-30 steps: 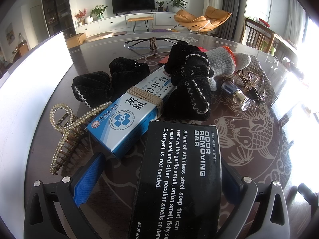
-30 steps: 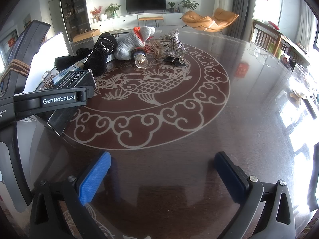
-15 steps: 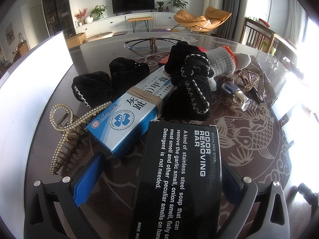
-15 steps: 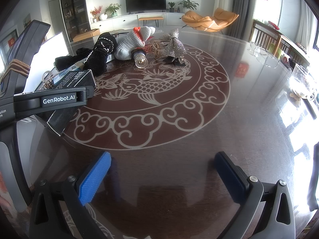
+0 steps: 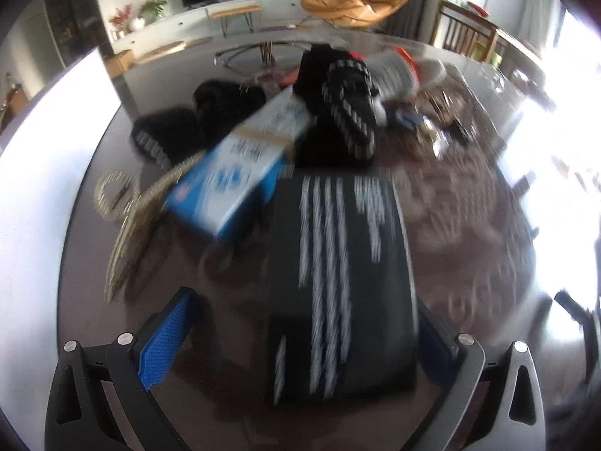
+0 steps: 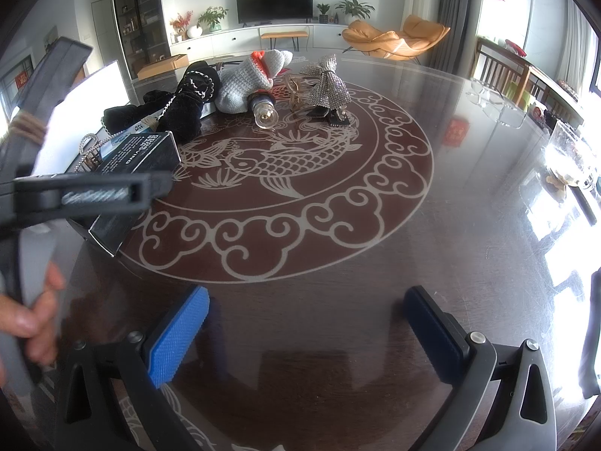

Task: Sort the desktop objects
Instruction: 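Grasp the black odor removing bar box with the right gripper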

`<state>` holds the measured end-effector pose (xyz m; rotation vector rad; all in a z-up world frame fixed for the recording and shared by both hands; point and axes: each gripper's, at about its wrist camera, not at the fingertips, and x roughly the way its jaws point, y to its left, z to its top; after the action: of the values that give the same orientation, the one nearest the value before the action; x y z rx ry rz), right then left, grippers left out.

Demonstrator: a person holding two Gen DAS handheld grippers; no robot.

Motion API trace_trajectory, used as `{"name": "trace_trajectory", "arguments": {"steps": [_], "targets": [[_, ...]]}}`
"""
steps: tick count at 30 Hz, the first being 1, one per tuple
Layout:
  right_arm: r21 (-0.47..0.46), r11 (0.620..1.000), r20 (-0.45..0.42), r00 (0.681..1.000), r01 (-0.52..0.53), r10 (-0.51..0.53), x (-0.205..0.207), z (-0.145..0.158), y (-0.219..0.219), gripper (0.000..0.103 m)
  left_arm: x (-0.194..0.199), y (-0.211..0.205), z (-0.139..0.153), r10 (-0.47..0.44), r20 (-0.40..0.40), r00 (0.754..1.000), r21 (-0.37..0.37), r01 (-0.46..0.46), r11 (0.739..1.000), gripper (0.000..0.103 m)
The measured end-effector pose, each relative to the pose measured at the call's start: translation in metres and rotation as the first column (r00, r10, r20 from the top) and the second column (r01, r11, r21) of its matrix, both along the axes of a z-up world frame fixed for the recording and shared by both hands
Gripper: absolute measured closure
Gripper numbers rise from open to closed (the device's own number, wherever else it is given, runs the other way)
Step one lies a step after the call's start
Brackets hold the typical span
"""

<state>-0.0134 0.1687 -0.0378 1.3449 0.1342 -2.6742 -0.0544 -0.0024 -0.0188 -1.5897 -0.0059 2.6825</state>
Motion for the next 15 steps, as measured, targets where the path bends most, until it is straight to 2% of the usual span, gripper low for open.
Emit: {"name": "trace_trajectory", "arguments": {"steps": [3,5,9,12,14,15], "targets": [[0.0,1.0,0.0,1.0,0.0,0.0,0.0,0.0,0.0,0.0,0.046,-0.022,0.004,-0.024,-0.057,0.998,0.051,0.027,0.998,0.0],[0.0,1.0,0.0,1.0,0.0,0.0,0.0,0.0,0.0,0.0,0.062,-0.033,0.01,-0.019,-0.096,0.995,0.054,0.025,0.998,0.0],[0.0,1.0,0.0,1.0,0.0,0.0,0.0,0.0,0.0,0.0,0.067,-0.046,0.032,0.002,-0.174,0.985,0.032,0.003,0.999,0.0],[-0.019,1.0,0.007,1.0,-0.004,0.004,0.0,0.001,0.0,0.0,0.07,-0.055,0.041,0.022,-0.17,0.985,0.083,-0.008,0.996,0.0],[-0.169,0.986,0.037,0.999,-0.008,0.015,0.001,0.011,0.005,0.0,0.076,-0.066,0.05,0.029,-0.181,0.983,0.094,-0.012,0.995,0.0],[-0.311,0.95,0.048,0.999,0.005,0.01,0.001,0.017,0.007,0.0,0.08,-0.067,0.051,0.031,-0.189,0.981,0.092,-0.014,0.996,0.0]]}}
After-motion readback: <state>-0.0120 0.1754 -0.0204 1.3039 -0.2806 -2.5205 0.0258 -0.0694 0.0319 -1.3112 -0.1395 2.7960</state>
